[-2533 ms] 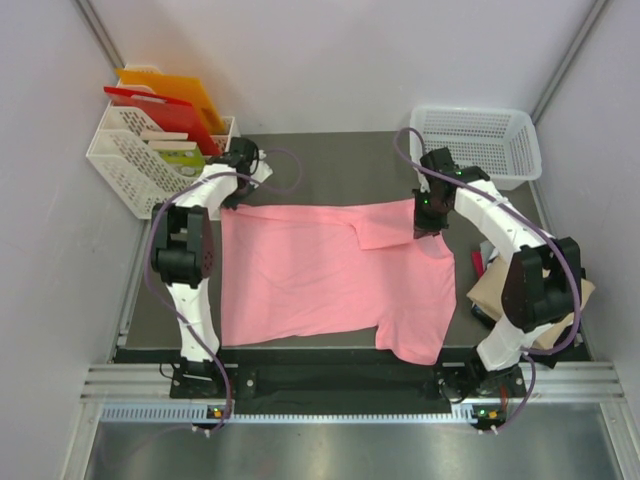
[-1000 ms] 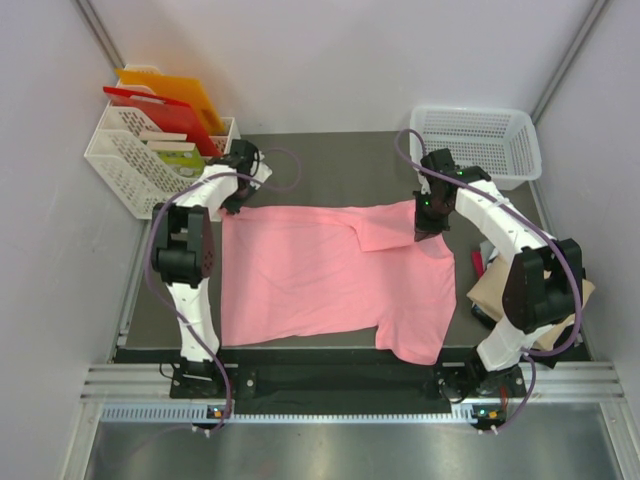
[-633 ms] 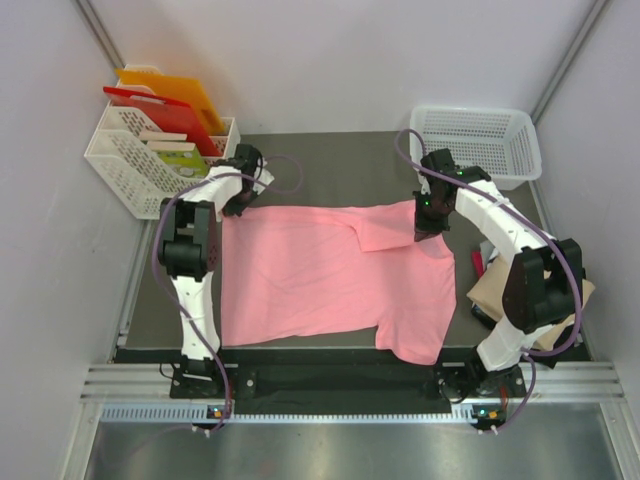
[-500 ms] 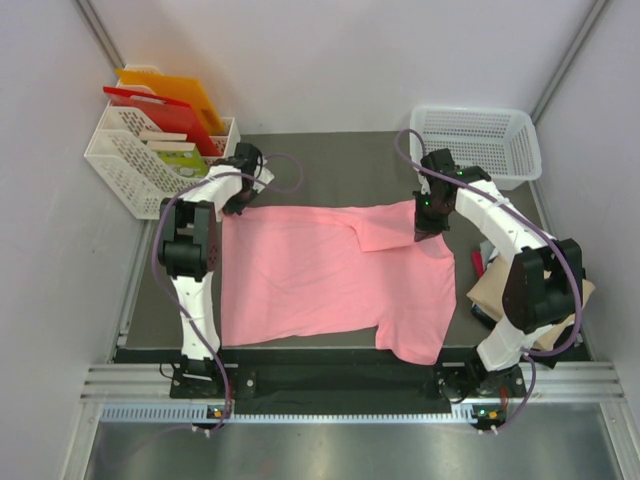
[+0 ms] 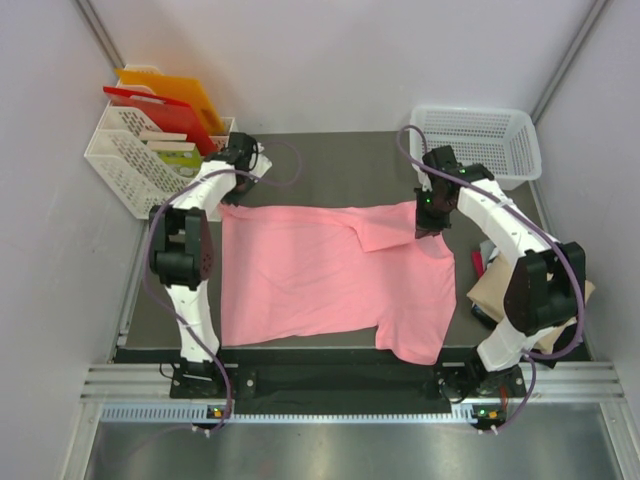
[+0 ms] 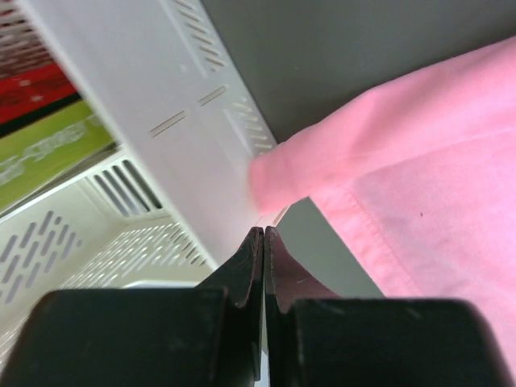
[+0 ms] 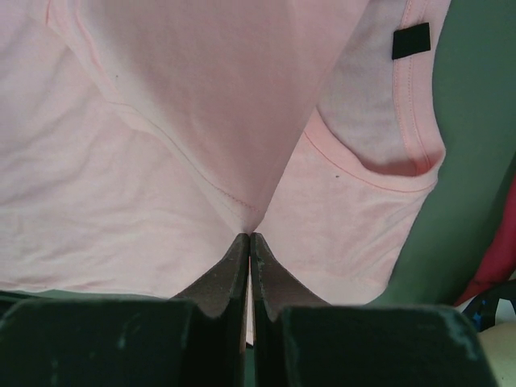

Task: Fold and stack the t-shirts
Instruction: Grap the side of the flattened tshirt furthest away from the robot with both arms

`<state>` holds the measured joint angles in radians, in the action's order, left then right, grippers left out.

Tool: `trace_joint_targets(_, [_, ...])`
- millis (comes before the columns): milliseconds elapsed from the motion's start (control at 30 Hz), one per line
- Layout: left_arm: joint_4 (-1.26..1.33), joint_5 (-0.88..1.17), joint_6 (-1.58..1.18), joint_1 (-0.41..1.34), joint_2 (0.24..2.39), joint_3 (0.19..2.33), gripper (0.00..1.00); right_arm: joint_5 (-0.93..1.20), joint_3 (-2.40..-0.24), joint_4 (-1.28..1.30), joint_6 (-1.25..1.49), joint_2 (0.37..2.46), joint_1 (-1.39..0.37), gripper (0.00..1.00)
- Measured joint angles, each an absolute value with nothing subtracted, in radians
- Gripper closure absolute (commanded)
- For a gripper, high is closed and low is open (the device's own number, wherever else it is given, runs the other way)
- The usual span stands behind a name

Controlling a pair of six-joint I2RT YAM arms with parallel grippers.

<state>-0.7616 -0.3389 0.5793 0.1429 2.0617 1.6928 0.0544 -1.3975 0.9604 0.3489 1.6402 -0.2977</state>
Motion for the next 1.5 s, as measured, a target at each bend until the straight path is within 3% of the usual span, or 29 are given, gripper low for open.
trace_joint_targets(267, [-0.766,-0.327,0.585,0.152,1.972,1.691,1.00,0.055,-1.397,0.963,0.349,1.618,-0.297,1.00])
trace_joint_targets(300, [-0.764,-0.327,0.585,0.153,1.972,1.688,0.92,0.055,-1.397,0.963,0.349,1.616,-0.297,1.00])
trace_joint_targets(333, [-0.756,-0.327,0.586,0.154,1.972,1.676,0.71,0.055,-1.397,0.963,0.349,1.614,-0.297,1.00])
trace_joint_targets(433, [-0.753,-0.338,0.601,0.157,1.973,1.636,0.59,0.056,-1.396,0.962,0.349,1.609,-0.297,1.00])
trace_joint_targets(500, [-0.755,-0.348,0.607,0.157,1.984,1.623,0.56,0.059,-1.395,0.963,0.349,1.605,-0.296,1.00])
trace_joint_targets(767, [-0.722,-0.378,0.613,0.167,2.073,1.623,0.55,0.069,-1.394,0.962,0.349,1.596,-0.296,1.00])
trace_joint_targets(1033, [-0.706,-0.395,0.631,0.186,2.107,1.623,0.68,0.073,-1.394,0.962,0.349,1.596,-0.296,1.00])
trace_joint_targets(1200, [-0.696,-0.409,0.639,0.186,2.107,1.623,0.69,0.073,-1.383,0.957,0.349,1.596,-0.296,1.00])
trace_joint_targets(1333, [-0.686,-0.413,0.647,0.185,2.107,1.623,0.66,0.073,-1.380,0.958,0.349,1.596,-0.296,1.00])
trace_joint_targets(1500, [-0.673,-0.418,0.660,0.184,2.107,1.618,0.52,0.073,-1.380,0.958,0.349,1.596,-0.293,1.00])
